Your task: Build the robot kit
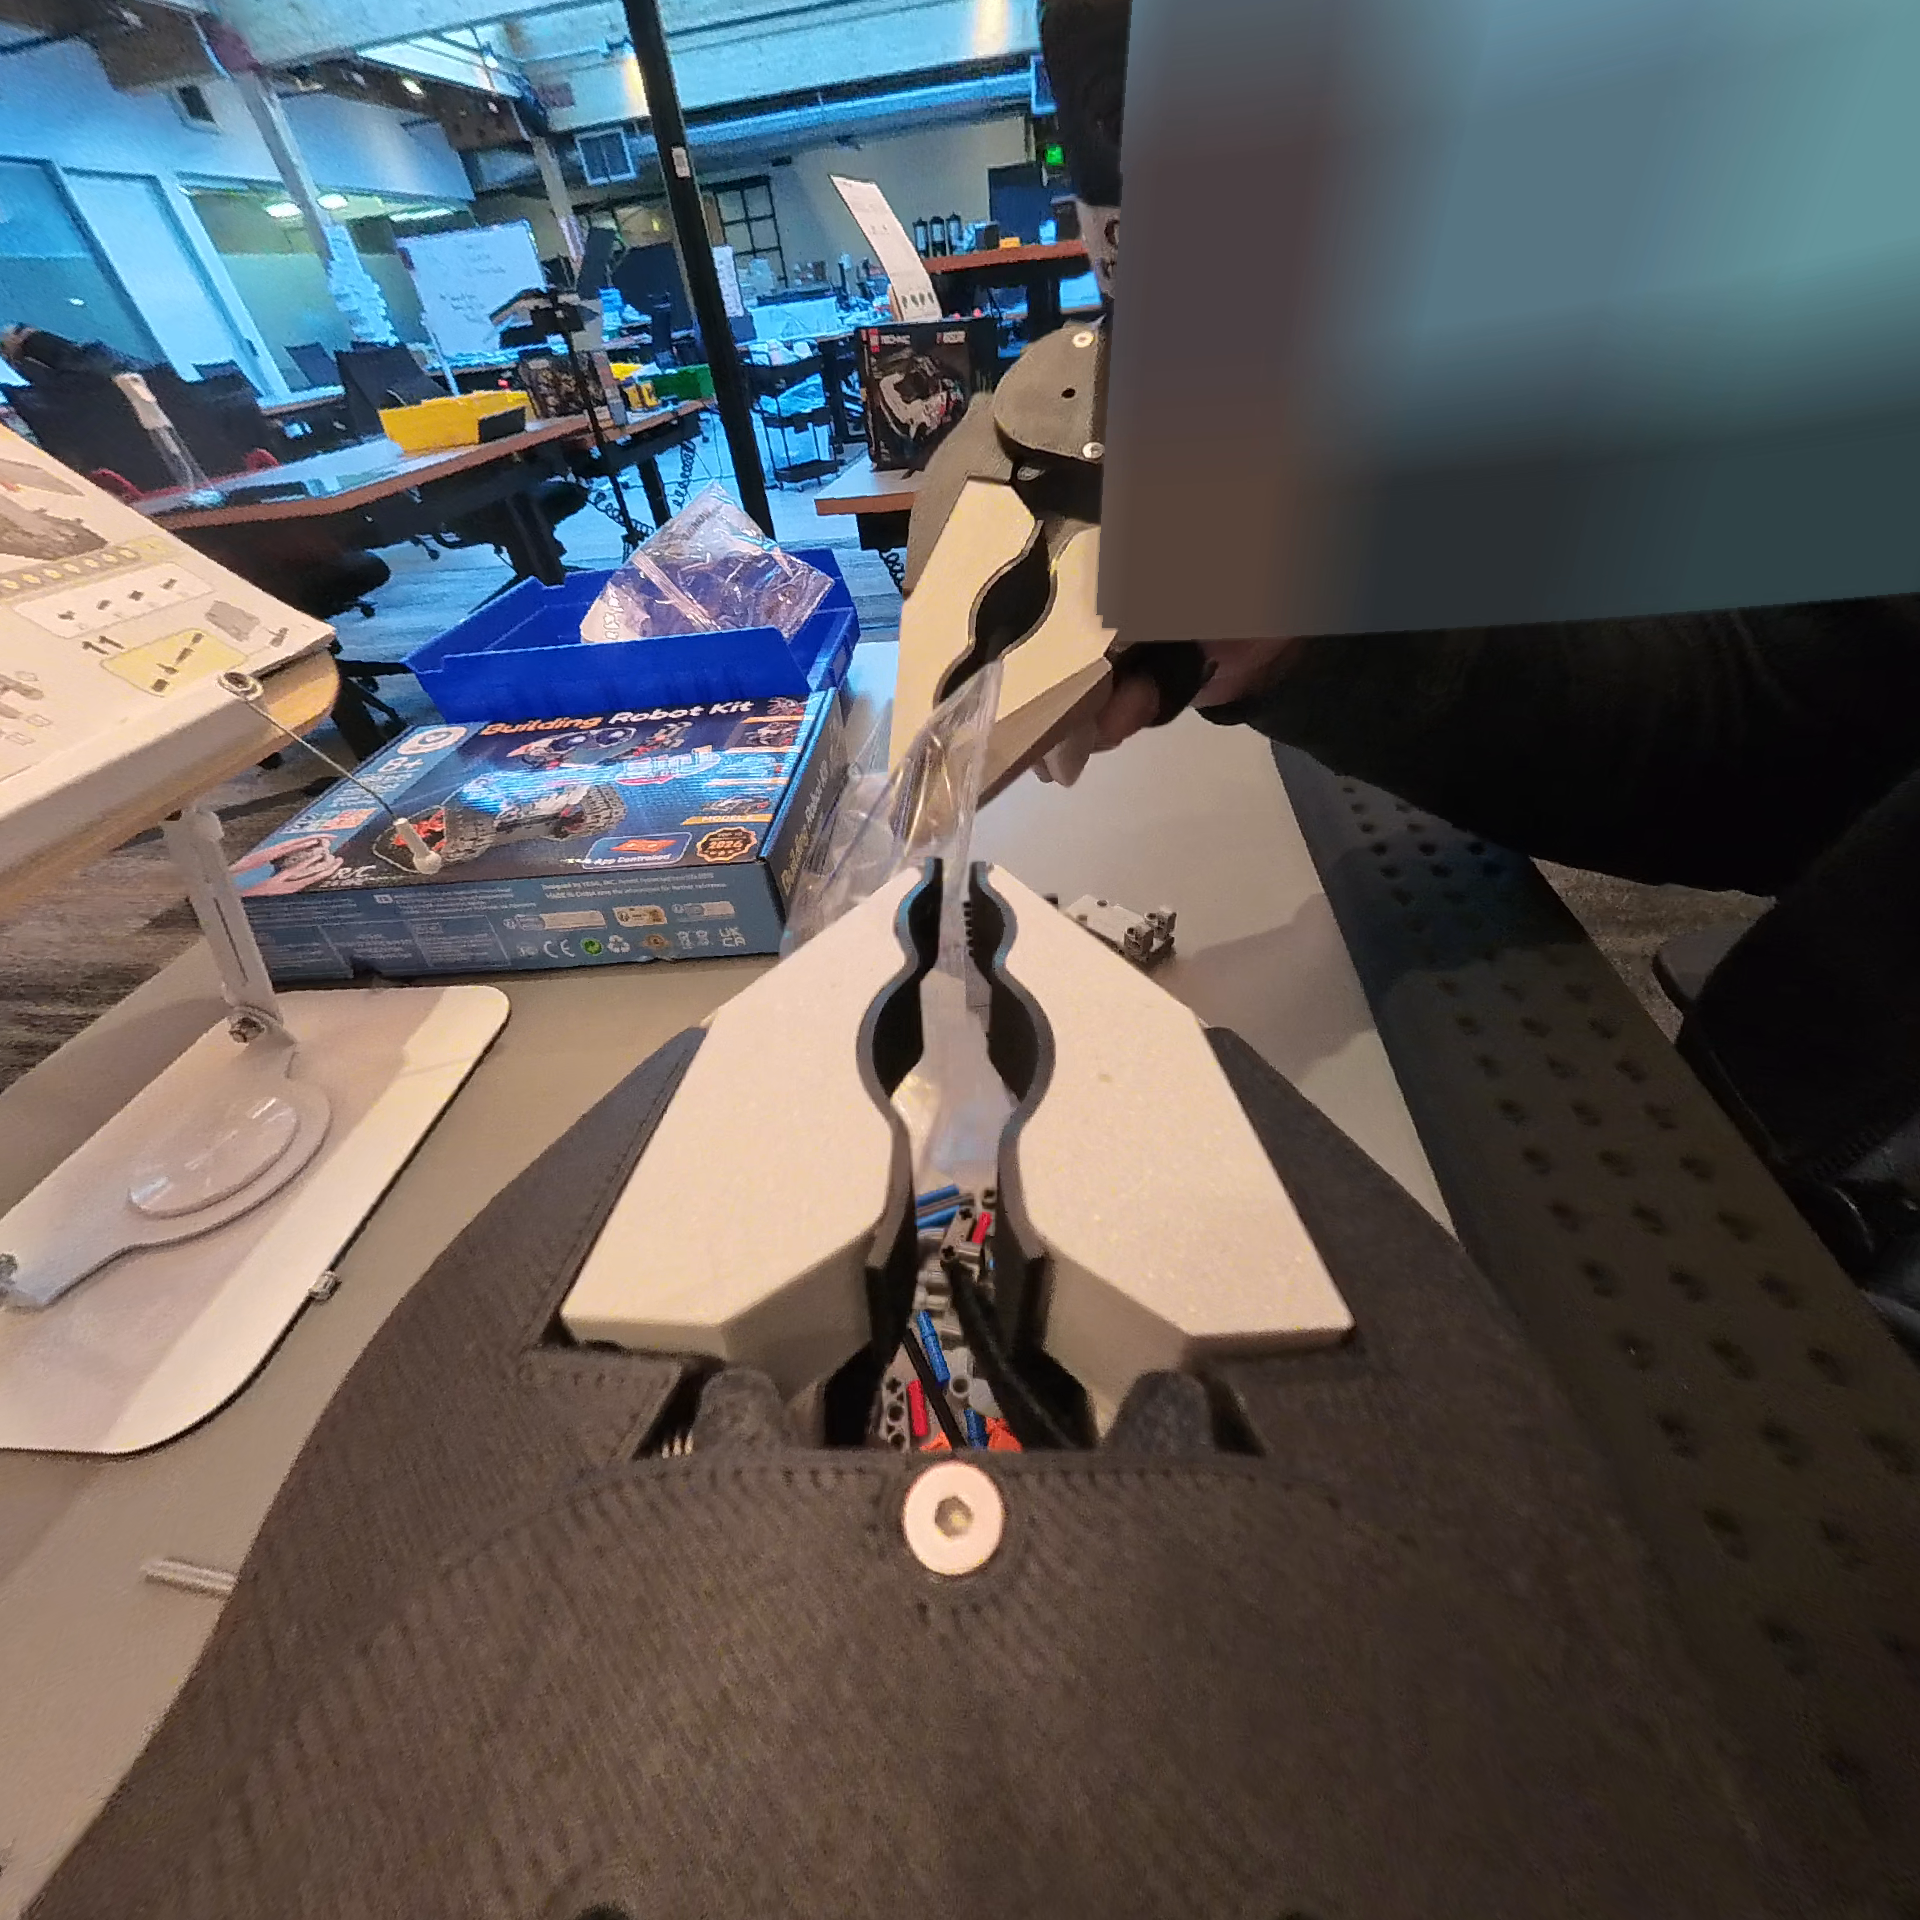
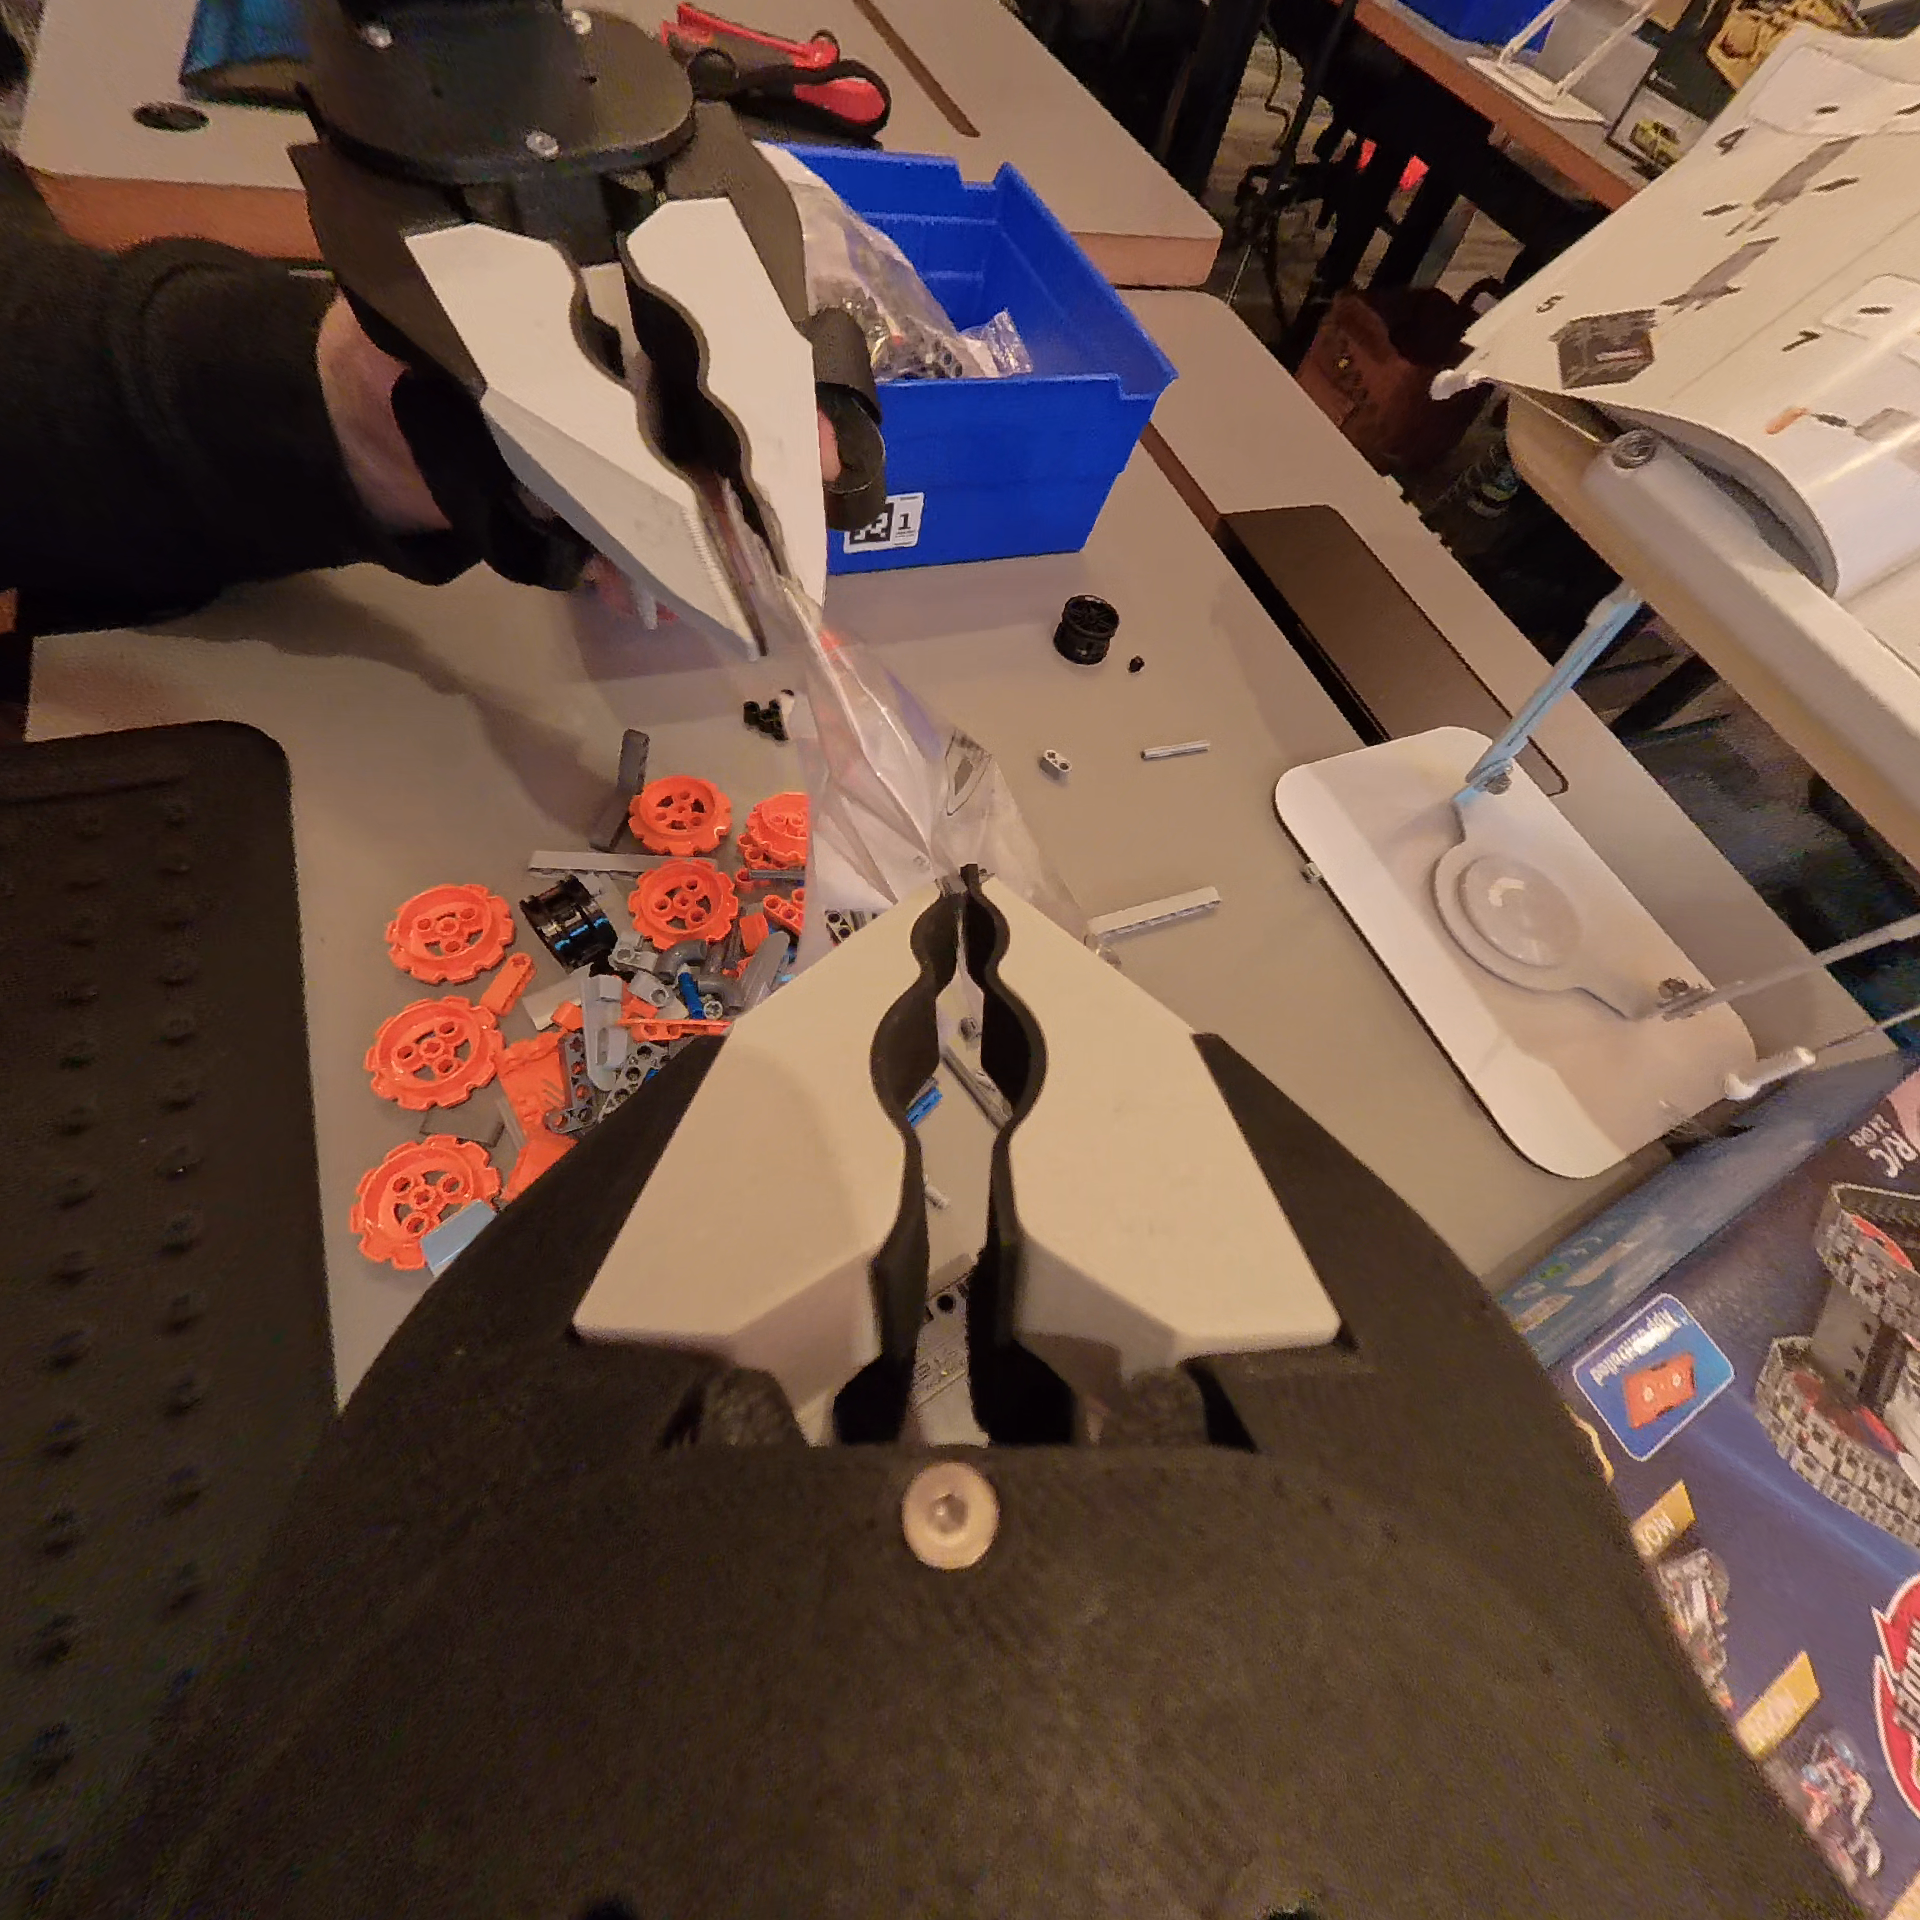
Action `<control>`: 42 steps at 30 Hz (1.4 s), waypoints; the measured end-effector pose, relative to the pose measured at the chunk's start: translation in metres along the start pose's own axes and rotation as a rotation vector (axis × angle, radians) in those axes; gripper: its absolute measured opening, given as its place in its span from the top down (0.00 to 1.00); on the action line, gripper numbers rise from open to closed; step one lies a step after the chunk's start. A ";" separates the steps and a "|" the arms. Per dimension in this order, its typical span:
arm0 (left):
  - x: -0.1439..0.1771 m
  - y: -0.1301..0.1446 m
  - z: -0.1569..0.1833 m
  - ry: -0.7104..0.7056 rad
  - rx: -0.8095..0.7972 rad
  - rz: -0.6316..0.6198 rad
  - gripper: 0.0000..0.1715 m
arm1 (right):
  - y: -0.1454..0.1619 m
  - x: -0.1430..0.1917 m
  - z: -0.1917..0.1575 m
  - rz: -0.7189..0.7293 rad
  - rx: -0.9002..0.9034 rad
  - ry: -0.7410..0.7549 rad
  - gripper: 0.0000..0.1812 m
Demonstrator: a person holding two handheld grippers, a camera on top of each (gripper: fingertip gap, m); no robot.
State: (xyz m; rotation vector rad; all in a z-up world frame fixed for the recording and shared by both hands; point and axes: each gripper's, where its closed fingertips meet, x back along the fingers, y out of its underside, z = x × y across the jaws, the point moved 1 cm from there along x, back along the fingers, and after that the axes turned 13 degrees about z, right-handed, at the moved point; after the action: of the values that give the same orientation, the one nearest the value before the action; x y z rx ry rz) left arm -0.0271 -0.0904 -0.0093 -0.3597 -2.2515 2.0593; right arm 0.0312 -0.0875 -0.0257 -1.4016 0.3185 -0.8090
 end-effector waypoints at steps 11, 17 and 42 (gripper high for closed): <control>-0.003 0.025 -0.007 -0.044 0.033 -0.065 0.82 | -0.015 0.087 0.091 0.183 -0.269 0.198 1.00; -0.006 0.048 -0.010 -0.069 0.011 -0.143 0.82 | -0.012 0.184 0.182 0.269 -0.291 0.456 1.00; 0.004 0.111 -0.032 -0.132 -0.041 -0.463 0.92 | 0.047 0.098 0.102 -0.108 -0.081 0.258 0.96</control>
State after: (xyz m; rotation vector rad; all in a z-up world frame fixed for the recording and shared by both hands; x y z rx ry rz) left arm -0.0102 -0.0502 -0.1162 0.2822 -2.1813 1.8387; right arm 0.1801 -0.0790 -0.0269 -1.3999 0.4821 -1.0796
